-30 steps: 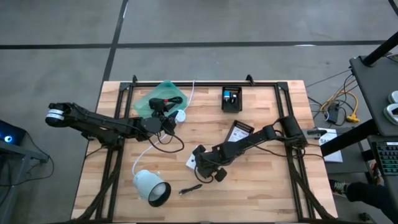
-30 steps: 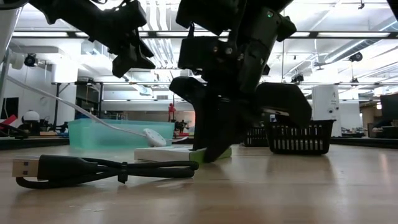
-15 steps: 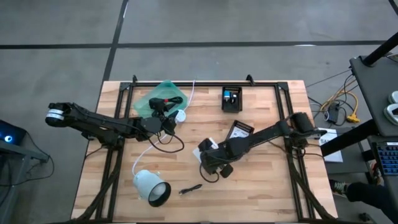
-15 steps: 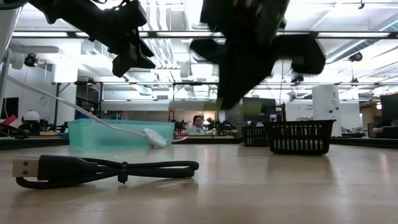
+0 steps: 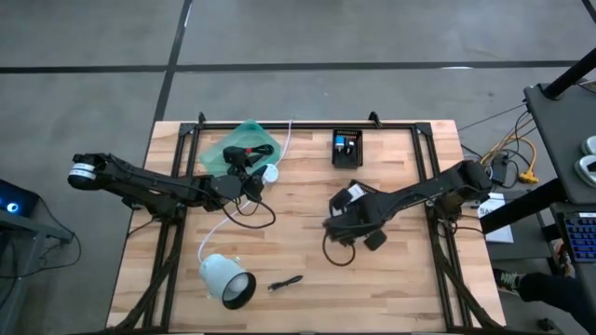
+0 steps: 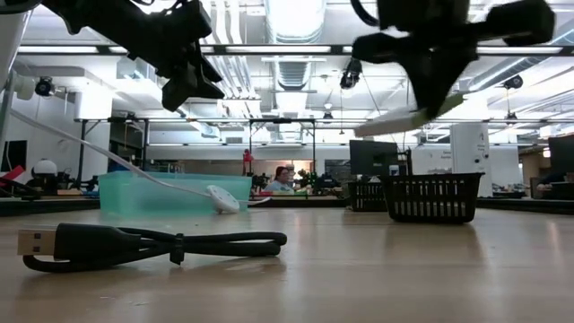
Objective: Pick and place items into bin
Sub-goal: Put the white card reader box into the bottom black bin
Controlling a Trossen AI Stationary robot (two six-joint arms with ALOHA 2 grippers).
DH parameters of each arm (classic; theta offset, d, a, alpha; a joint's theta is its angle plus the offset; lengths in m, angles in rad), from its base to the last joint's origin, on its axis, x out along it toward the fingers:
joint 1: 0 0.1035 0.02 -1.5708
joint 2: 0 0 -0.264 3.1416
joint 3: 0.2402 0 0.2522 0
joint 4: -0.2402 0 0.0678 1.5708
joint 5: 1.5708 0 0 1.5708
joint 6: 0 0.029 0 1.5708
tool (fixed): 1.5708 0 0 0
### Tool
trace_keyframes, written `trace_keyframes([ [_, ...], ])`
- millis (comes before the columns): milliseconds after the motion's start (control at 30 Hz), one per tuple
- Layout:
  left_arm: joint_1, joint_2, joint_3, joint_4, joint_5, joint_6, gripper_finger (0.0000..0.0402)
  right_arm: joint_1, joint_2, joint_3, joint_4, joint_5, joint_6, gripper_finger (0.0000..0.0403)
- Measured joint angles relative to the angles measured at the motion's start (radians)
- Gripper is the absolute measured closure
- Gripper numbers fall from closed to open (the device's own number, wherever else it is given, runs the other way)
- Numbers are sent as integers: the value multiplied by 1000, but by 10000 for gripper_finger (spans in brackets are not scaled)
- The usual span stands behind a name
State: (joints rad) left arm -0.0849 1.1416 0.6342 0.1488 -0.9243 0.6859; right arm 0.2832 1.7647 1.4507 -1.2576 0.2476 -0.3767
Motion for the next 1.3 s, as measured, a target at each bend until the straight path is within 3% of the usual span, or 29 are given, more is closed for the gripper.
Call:
trace_keyframes([
  [533, 0, 0, -1, -1, 0, 0, 223, 0, 36, -85, -172, 18, -190, 394],
  [1300, 0, 0, -1, 0, 0, 0, 223, -106, 17, -178, -31, 5, -433, 394],
])
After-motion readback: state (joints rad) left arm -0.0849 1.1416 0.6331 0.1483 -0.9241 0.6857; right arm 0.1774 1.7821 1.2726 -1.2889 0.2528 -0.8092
